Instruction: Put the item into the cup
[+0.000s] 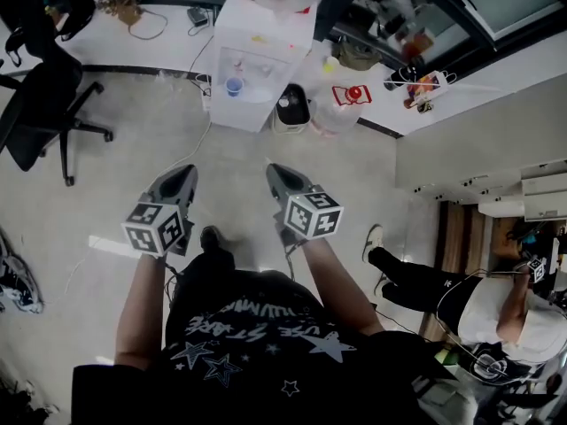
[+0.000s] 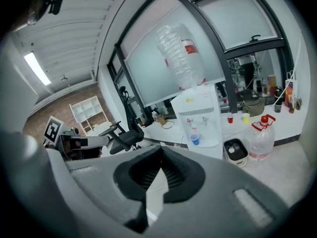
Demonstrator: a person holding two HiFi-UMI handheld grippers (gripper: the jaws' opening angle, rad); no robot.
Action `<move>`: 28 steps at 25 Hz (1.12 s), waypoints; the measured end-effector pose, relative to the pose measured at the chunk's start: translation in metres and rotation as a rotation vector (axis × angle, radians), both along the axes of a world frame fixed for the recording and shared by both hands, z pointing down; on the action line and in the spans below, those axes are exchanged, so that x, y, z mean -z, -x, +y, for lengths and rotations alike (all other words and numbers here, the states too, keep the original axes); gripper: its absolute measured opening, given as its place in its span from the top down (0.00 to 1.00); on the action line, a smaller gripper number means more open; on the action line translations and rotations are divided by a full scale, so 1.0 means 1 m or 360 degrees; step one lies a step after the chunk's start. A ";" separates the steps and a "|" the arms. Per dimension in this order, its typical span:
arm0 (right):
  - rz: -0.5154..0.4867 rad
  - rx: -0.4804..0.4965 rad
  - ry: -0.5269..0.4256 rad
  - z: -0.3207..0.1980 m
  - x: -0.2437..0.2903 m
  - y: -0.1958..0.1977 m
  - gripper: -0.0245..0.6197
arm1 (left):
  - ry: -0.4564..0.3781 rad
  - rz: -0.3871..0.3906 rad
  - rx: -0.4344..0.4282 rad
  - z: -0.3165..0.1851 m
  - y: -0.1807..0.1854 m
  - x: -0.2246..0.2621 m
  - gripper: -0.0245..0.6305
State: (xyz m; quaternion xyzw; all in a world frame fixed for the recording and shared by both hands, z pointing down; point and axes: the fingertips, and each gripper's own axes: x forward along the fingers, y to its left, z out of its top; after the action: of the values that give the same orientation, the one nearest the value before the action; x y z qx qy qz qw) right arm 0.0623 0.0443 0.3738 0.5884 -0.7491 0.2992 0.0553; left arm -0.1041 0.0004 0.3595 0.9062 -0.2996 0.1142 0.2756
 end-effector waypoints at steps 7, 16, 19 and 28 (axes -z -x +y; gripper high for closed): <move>0.0015 -0.0113 0.0046 -0.029 -0.013 0.000 0.96 | 0.0062 -0.0015 -0.0111 -0.035 -0.002 -0.019 0.95; 0.0028 -0.0133 0.0074 -0.072 -0.018 0.010 0.96 | 0.0112 -0.0041 -0.0182 -0.076 0.005 -0.034 0.95; 0.0029 -0.0126 0.0087 -0.081 -0.022 0.012 0.96 | 0.0132 -0.0042 -0.0176 -0.087 0.007 -0.040 0.95; -0.0020 -0.0129 0.0132 -0.120 -0.055 0.002 0.96 | 0.0158 -0.0094 -0.0166 -0.115 -0.005 -0.063 0.95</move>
State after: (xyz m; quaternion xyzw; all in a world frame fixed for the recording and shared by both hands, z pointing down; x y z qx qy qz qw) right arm 0.0598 -0.0758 0.4289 0.6137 -0.7119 0.3356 0.0628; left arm -0.0988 -0.1145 0.4220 0.9020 -0.2541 0.1699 0.3050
